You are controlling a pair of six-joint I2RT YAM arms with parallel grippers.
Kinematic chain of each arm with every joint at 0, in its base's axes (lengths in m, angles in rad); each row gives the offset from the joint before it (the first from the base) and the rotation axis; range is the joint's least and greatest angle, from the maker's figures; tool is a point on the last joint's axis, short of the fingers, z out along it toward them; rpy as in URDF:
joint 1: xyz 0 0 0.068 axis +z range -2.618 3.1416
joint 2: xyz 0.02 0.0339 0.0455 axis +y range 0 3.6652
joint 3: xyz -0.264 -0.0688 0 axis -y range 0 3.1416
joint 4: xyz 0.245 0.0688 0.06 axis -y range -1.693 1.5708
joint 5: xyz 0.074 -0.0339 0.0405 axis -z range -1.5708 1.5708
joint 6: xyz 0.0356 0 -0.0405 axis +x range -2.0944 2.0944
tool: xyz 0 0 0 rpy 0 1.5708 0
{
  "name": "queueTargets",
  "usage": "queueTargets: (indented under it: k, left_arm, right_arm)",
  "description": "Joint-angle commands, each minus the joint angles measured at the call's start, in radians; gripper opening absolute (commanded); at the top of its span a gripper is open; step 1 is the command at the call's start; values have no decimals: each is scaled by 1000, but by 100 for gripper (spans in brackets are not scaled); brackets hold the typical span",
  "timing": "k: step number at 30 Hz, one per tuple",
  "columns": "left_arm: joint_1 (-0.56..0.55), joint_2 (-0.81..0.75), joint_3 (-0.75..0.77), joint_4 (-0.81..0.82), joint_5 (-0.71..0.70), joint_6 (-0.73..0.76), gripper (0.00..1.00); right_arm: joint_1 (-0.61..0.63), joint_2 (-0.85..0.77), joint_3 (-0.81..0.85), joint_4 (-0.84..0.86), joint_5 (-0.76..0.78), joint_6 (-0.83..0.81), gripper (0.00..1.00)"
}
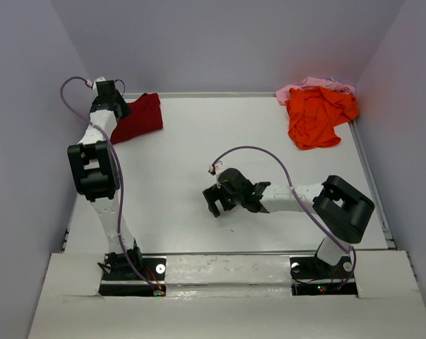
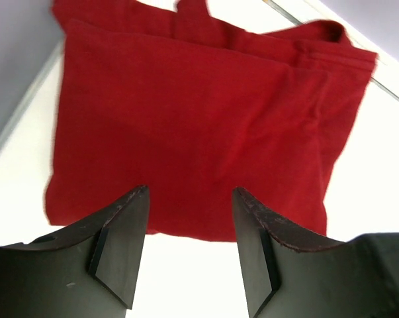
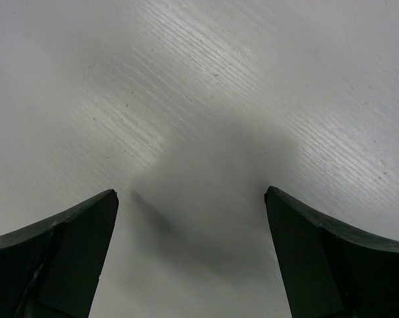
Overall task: Fold and stack the t-shirts
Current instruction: Neatly place the folded tshirt to the corner
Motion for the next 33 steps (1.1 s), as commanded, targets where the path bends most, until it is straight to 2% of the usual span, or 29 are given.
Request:
queueTargets:
  k: [1,7,13,33]
  left_arm:
    - [11,7,40,-1,-140,-20,63]
    - [12,90,120,-13,-214,-25,63]
    - [23,200,244,-100,-251,-37,65]
    - [52,340,349,-153,-235,-33,67]
  right_arm:
    - [9,-25,-15,47,-10,-7,98]
    - [9,-33,-20,47,-7,-9,98]
    - [9,-30,-18,47,-12,-10,98]
    - [9,-33,-18,49,-10,-6,98]
